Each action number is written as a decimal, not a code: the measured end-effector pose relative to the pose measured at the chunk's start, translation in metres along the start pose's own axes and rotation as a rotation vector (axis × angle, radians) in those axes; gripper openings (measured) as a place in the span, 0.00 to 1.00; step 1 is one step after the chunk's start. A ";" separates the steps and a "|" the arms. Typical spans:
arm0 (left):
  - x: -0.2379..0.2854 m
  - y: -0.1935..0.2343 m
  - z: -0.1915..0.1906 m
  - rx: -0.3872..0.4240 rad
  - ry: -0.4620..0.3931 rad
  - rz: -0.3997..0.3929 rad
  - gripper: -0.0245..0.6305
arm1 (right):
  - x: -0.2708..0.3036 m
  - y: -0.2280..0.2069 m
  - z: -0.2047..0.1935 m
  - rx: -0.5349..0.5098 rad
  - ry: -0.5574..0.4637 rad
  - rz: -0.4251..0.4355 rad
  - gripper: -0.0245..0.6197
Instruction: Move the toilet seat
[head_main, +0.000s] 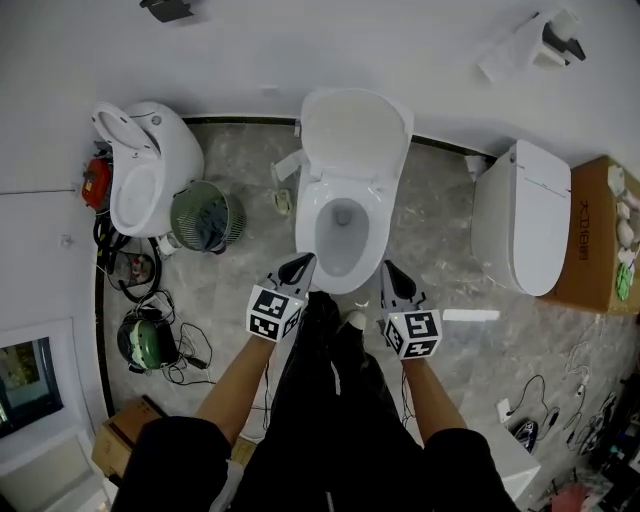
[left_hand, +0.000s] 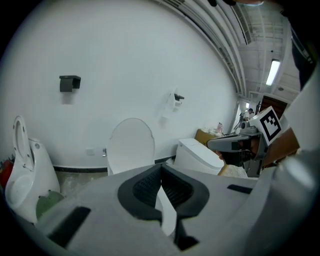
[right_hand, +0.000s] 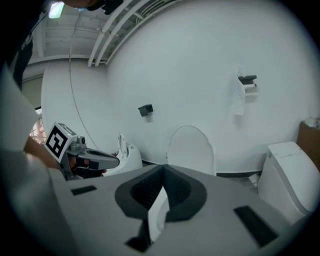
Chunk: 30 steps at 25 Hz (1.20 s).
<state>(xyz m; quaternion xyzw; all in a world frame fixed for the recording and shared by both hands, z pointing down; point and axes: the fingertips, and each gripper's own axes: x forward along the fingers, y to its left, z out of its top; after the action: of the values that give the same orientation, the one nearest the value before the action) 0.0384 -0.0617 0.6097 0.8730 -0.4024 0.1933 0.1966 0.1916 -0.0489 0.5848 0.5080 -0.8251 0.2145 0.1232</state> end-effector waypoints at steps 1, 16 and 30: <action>0.005 0.001 -0.014 -0.012 0.021 -0.003 0.05 | 0.003 -0.003 -0.012 0.004 0.021 -0.001 0.04; 0.035 0.042 -0.193 -0.261 0.220 0.031 0.09 | 0.055 0.011 -0.178 0.211 0.222 0.053 0.12; 0.077 0.056 -0.349 -0.781 0.337 0.006 0.65 | 0.093 0.012 -0.330 0.581 0.464 0.018 0.53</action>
<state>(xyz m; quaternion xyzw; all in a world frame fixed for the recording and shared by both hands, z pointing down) -0.0212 0.0311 0.9545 0.6880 -0.4104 0.1668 0.5749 0.1340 0.0404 0.9106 0.4524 -0.6843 0.5503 0.1555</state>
